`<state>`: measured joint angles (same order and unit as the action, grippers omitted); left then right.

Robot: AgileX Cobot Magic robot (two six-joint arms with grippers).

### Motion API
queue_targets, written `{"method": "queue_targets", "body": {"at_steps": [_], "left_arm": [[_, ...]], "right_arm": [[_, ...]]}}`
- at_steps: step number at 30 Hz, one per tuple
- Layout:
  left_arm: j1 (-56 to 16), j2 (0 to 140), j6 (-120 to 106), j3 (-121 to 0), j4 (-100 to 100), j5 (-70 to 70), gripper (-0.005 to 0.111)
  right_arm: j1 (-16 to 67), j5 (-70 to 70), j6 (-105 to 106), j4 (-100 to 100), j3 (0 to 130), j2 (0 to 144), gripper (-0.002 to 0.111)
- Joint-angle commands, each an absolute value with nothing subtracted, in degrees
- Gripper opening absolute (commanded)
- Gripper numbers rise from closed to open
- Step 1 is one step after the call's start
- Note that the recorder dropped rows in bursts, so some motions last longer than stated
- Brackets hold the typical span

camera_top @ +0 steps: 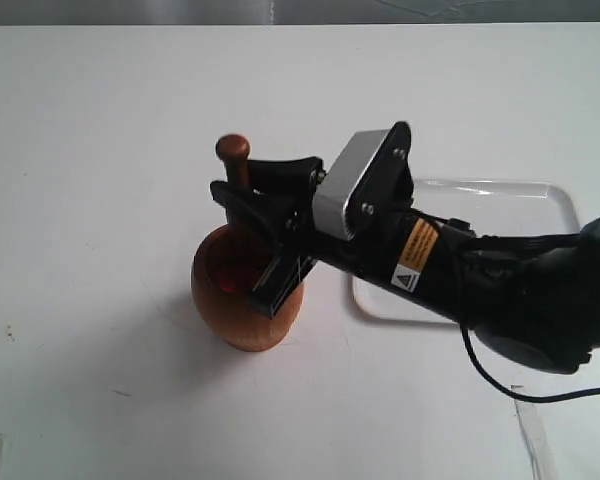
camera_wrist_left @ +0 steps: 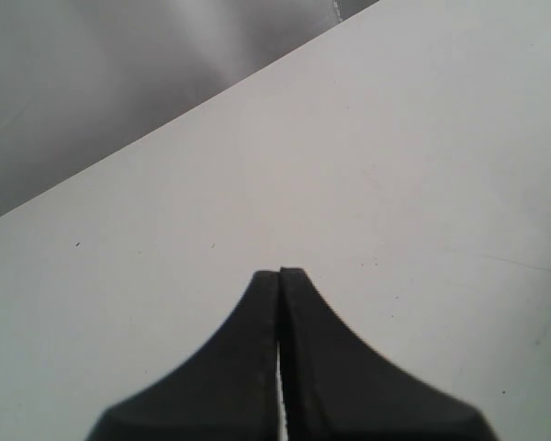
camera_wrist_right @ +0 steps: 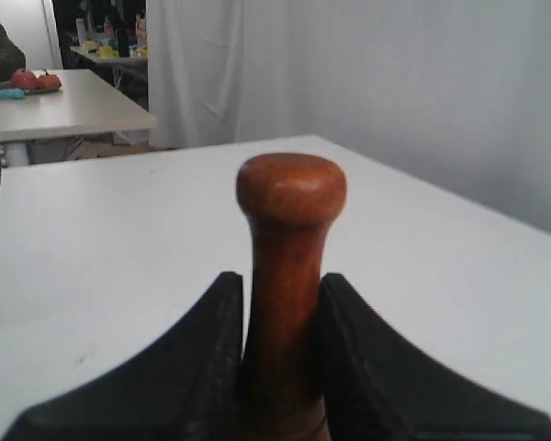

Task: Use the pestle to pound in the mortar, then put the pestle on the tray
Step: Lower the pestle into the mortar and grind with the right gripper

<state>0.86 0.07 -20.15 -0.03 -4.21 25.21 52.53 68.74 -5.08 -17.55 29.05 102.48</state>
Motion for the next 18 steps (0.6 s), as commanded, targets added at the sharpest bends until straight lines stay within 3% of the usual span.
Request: {"method": "queue_targets", "body": {"at_steps": [1,7,18], "left_arm": [[0.4,0.0,-19.7,0.0,-3.8,25.0,0.000],[0.4,0.0,-19.7,0.0,-3.8,25.0,0.000],[0.4,0.0,-19.7,0.0,-3.8,25.0,0.000]], "right_arm": [[52.6,68.7,-3.5,-16.7,30.9,94.1,0.000],[52.6,56.7,-5.0,-18.1,32.1,90.4,0.000],[54.8,62.7,-9.6,-19.8,32.1,109.4,0.000]]}}
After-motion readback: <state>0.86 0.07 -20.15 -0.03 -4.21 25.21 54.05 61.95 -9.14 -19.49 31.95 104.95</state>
